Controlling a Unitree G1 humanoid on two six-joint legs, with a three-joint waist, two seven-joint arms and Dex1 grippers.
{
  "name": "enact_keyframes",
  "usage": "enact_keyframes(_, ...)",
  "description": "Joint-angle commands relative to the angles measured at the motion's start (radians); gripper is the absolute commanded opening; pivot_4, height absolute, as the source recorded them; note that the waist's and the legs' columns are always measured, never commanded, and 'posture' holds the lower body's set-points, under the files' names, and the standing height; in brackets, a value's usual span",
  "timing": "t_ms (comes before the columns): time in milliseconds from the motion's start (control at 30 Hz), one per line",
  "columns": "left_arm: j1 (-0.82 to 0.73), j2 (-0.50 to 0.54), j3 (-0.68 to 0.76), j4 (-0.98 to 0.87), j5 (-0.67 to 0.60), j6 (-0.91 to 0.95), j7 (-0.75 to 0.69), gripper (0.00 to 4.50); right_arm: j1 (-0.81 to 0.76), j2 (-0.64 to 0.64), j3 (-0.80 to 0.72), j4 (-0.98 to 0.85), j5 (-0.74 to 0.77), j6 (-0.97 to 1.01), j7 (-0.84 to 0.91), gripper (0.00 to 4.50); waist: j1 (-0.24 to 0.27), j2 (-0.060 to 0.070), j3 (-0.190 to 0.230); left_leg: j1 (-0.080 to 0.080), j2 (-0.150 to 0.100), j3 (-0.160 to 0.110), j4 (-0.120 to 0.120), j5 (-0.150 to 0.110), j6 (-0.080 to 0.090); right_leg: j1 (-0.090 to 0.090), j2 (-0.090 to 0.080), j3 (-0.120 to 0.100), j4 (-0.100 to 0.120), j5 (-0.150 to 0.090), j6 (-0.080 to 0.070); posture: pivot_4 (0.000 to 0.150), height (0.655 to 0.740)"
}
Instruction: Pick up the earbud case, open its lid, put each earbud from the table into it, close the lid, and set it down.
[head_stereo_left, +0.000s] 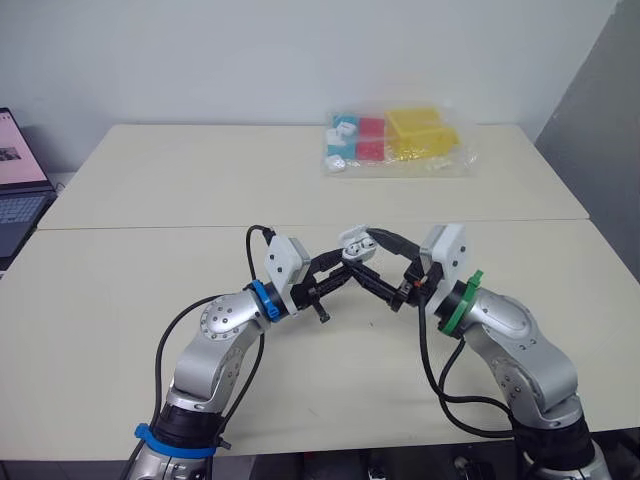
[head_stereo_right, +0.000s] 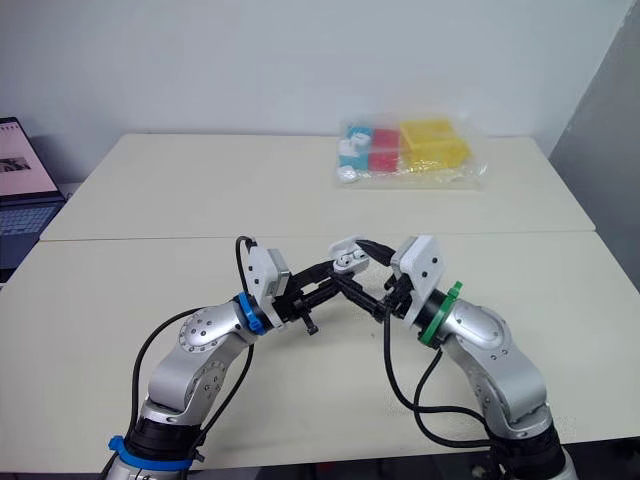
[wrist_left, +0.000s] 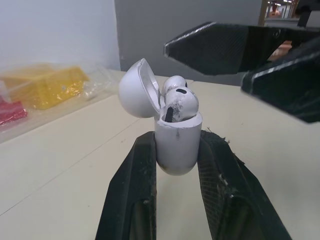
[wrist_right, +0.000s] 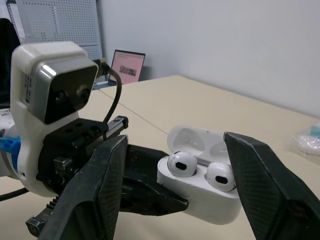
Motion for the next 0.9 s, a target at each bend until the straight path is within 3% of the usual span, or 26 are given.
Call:
enact_keyframes(33,-0.01,0.003,0.01,-0.031,-0.013,-0.019,-0.005,0.78,-0.034,-0.05,-0.09,-0.116,0.099,0.076,-0.001,3.18,0.0,0.0,0.0,0.0,0.0,0.0,0.0,0.0,0.0,0.0,0.0,0.0,0.0,0.0,0.0,0.15,0.74)
enact_keyframes(167,-0.01,0.004,0.002,-0.023,-0.014,-0.023,-0.016,0.78,-0.123,-0.17,-0.153,-0.123,0.209,0.232,0.023,3.18,-0.001,0.0,0.0,0.0,0.0,0.0,0.0,0.0,0.0,0.0,0.0,0.0,-0.001,0.0,0.0,0.15,0.74)
enact_keyframes(300,-0.017,0.001,-0.009,-0.015,-0.009,-0.034,-0.031,0.78,-0.294,-0.288,-0.174,0.002,0.261,0.337,0.087,3.01,-0.002,0.0,0.0,0.0,0.0,0.0,0.0,0.0,0.0,0.0,0.0,0.0,0.0,0.0,0.0,0.15,0.74)
enact_keyframes(400,-0.021,0.005,-0.017,-0.006,0.0,-0.048,-0.047,0.78,-0.414,-0.324,-0.136,0.119,0.222,0.332,0.126,2.25,-0.002,0.0,0.001,0.0,0.0,-0.001,-0.001,0.0,0.0,0.0,0.001,-0.001,-0.001,0.0,-0.001,0.15,0.74)
enact_keyframes(600,-0.017,0.013,-0.043,-0.008,0.018,-0.087,-0.077,0.78,-0.636,-0.38,0.045,0.378,0.097,0.302,0.31,0.05,-0.002,0.001,0.001,-0.002,0.0,0.0,-0.002,0.0,0.001,-0.001,0.001,0.0,-0.004,0.0,-0.001,0.15,0.74)
enact_keyframes(900,-0.013,0.012,-0.044,0.002,0.024,-0.102,-0.084,0.78,-0.762,-0.391,0.205,0.514,0.039,0.311,0.572,0.0,0.001,0.001,0.001,-0.009,0.0,-0.001,-0.001,0.0,0.001,-0.005,0.0,-0.001,-0.005,-0.001,0.0,0.15,0.74)
